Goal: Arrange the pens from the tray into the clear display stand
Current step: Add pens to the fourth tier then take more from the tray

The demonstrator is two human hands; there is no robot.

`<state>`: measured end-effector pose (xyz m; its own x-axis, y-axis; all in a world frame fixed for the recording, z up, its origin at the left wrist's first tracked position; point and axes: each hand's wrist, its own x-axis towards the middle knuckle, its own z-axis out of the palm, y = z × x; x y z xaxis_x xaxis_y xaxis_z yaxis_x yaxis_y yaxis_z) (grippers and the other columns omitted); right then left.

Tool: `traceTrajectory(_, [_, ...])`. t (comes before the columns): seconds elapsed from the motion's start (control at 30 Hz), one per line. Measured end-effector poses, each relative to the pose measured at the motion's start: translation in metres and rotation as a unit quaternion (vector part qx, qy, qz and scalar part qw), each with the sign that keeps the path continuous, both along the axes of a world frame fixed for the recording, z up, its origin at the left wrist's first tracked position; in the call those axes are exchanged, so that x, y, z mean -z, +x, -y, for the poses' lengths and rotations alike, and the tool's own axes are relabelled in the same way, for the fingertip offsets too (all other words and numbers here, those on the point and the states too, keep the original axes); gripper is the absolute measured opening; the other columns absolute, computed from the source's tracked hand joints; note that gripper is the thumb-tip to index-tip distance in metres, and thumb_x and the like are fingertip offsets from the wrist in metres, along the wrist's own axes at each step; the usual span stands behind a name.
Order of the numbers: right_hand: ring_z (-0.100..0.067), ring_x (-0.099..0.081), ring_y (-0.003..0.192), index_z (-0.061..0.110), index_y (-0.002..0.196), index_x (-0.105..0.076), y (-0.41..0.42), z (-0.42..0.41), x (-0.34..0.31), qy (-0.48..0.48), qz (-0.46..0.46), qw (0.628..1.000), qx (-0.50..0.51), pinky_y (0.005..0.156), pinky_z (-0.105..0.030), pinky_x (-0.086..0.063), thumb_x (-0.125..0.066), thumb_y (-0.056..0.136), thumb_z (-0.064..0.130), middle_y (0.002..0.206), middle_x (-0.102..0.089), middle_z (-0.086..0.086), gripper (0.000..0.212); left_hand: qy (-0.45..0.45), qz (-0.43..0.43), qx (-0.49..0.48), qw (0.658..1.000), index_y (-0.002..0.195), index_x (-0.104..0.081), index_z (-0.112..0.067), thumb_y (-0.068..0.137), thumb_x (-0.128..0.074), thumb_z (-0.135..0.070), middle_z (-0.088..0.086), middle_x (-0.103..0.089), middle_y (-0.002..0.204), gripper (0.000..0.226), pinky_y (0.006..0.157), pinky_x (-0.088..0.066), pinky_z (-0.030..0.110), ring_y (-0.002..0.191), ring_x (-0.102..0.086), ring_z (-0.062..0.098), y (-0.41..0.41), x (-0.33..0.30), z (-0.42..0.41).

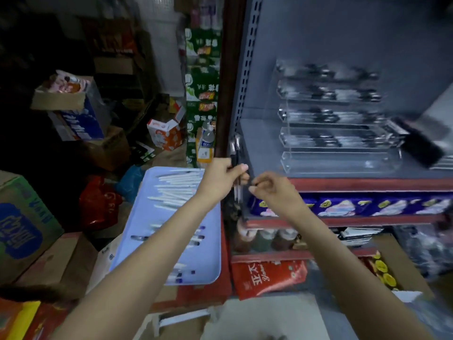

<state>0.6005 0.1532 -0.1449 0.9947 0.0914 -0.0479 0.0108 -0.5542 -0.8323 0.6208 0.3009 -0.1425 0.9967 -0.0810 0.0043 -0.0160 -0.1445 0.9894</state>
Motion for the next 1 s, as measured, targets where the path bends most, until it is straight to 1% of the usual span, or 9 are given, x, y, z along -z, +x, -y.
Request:
traceTrajectory(0.1, [-0.017,-0.058,0.074,0.011,0.112,-0.055,0.018,0.064,-0.029,0.069,0.019,0.996,0.053,0.055,-0.018,-0.043,-0.057,0.091,0.018,0.076,-0.058,0.002,0.022,0.165,0.066,0.064,0.982,0.069,-0.057,-0.010,0.093,-0.056,-0.021,0.008,-0.066,0.071,0.026,0.067,-0.049,0.030,0.062,-0.062,0.016,0.024,-0.024,0.049])
traceTrajectory(0.23, [-0.009,-0.061,0.077,0.029,0.120,-0.048,0.045,0.141,-0.063,0.151,0.072,0.985,0.036,0.061,-0.022,-0.045,-0.050,0.096,0.016,0.086,-0.061,0.006,0.027,0.306,0.117,0.139,0.935,0.086,-0.063,-0.005,0.094,-0.052,-0.026,0.000,-0.062,0.068,0.025,0.056,-0.040,0.018,0.061,-0.057,0.015,0.050,-0.052,0.122])
traceTrajectory(0.4, [0.002,-0.063,0.056,0.006,0.089,-0.061,0.087,0.216,-0.078,0.167,0.086,0.982,0.003,0.054,-0.010,-0.048,-0.051,0.091,-0.004,0.077,-0.061,-0.004,0.014,0.346,0.127,0.138,0.920,0.085,-0.063,-0.007,0.094,-0.052,-0.030,0.012,-0.066,0.076,0.027,0.062,-0.044,0.035,0.069,-0.060,0.027,0.078,-0.064,0.183])
traceTrajectory(0.53, [0.001,-0.066,0.059,0.005,0.088,-0.063,0.121,0.250,-0.074,0.212,0.093,0.972,0.050,0.061,-0.014,-0.053,-0.056,0.090,0.000,0.080,-0.064,-0.005,0.009,0.327,0.156,-0.014,0.932,0.105,-0.062,-0.008,0.097,-0.045,-0.030,0.015,-0.067,0.087,0.029,0.065,-0.045,0.037,0.078,-0.061,0.031,0.093,-0.065,0.190])
traceTrajectory(0.63, [0.003,-0.067,0.061,0.004,0.089,-0.064,0.142,0.259,-0.063,0.186,0.094,0.976,0.062,0.064,-0.012,-0.053,-0.057,0.090,0.001,0.079,-0.065,-0.002,0.008,0.363,0.172,-0.132,0.906,0.103,-0.055,-0.010,0.099,-0.038,-0.030,0.013,-0.063,0.083,0.027,0.065,-0.049,0.046,0.074,-0.059,0.034,0.102,-0.056,0.178])
traceTrajectory(0.73, [-0.004,-0.068,0.063,0.001,0.087,-0.062,0.155,0.254,-0.054,0.149,0.090,0.984,0.026,0.064,-0.012,-0.053,-0.057,0.087,-0.006,0.076,-0.060,-0.003,0.010,0.378,0.154,-0.144,0.902,0.093,-0.048,-0.013,0.099,-0.036,-0.029,0.009,-0.053,0.078,0.021,0.065,-0.040,0.038,0.079,-0.055,0.034,0.112,-0.055,0.170])
traceTrajectory(0.87, [-0.011,-0.067,0.071,0.006,0.092,-0.066,0.171,0.243,-0.049,0.041,0.108,0.993,0.018,0.079,-0.026,-0.054,-0.061,0.088,0.002,0.081,-0.065,0.000,0.007,0.371,0.136,-0.104,0.913,0.138,-0.041,-0.013,0.101,-0.028,-0.020,0.006,-0.044,0.096,0.039,0.076,-0.029,0.029,0.091,-0.043,0.021,0.117,-0.061,0.179])
traceTrajectory(0.93, [-0.014,-0.066,0.078,0.009,0.094,-0.068,0.176,0.240,-0.046,-0.023,0.134,0.991,0.014,0.077,-0.022,-0.050,-0.065,0.086,0.009,0.085,-0.068,-0.002,0.009,0.369,0.154,-0.085,0.913,0.143,-0.033,-0.010,0.101,-0.031,-0.015,0.005,-0.041,0.094,0.042,0.071,-0.024,0.022,0.088,-0.040,0.018,0.115,-0.060,0.180])
traceTrajectory(1.0, [-0.017,-0.065,0.082,0.014,0.089,-0.070,0.177,0.235,-0.043,-0.105,0.167,0.980,-0.002,0.077,-0.028,-0.051,-0.069,0.083,0.016,0.085,-0.070,-0.002,0.006,0.354,0.179,-0.091,0.913,0.137,-0.043,-0.009,0.099,-0.038,-0.013,0.004,-0.046,0.094,0.038,0.069,-0.027,0.019,0.087,-0.046,0.018,0.113,-0.060,0.177])
